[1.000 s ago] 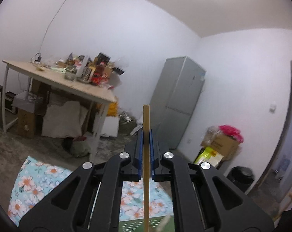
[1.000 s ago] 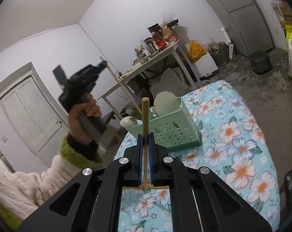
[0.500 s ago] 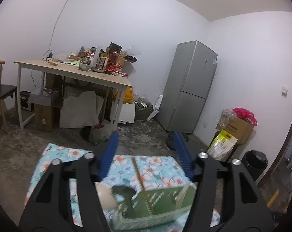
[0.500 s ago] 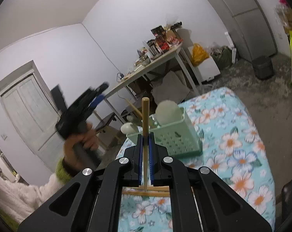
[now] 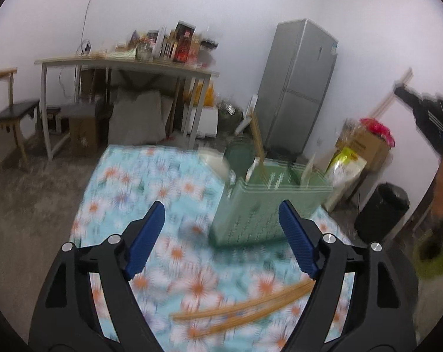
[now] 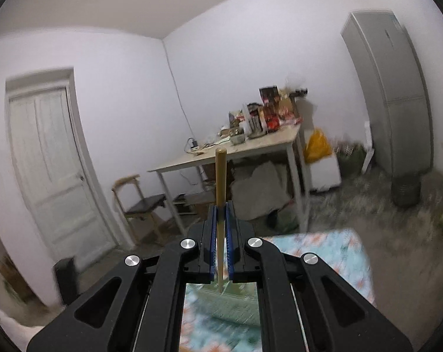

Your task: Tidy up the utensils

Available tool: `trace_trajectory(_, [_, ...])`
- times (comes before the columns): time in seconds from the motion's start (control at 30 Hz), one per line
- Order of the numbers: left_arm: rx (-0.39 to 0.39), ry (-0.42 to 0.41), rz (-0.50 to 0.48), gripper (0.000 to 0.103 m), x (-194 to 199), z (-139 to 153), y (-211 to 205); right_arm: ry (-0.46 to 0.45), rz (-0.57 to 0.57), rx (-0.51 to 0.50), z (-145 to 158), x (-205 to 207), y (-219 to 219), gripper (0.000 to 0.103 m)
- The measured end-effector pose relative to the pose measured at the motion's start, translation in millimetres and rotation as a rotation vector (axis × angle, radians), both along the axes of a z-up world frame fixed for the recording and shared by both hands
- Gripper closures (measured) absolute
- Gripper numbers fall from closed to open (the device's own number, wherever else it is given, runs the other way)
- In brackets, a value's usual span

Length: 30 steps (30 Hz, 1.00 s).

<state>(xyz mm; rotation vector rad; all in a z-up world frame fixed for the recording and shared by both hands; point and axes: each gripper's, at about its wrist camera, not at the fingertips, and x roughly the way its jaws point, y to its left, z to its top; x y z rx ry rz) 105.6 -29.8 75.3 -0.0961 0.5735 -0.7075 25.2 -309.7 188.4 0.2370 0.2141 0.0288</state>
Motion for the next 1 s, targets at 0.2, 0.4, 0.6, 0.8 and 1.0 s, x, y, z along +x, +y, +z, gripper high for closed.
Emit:
trace_trajectory(0.2, [0.024, 0.093, 0.016, 0.027, -11, -37, 19, 0.031, -0.037, -0.247, -24, 44, 45, 0.097])
trace_trajectory(0.4, [0.052, 0.087, 0.008, 0.027, -21, -49, 24, 0.170, -0.062, -0.489, -78, 72, 88, 0.095])
trace_trajectory(0.6, [0.071, 0.058, 0.014, 0.027, -17, -47, 23, 0.173, -0.086, -0.388, -65, 56, 77, 0.065])
trace_trajectory(0.8, [0.064, 0.080, 0.025, 0.027, -11, -52, 27, 0.146, -0.111, -0.144, -48, 19, 40, 0.061])
trace_trajectory(1.0, [0.070, 0.106, 0.022, 0.027, -12, -59, 28, 0.248, -0.070, 0.198, -95, -12, 3, 0.061])
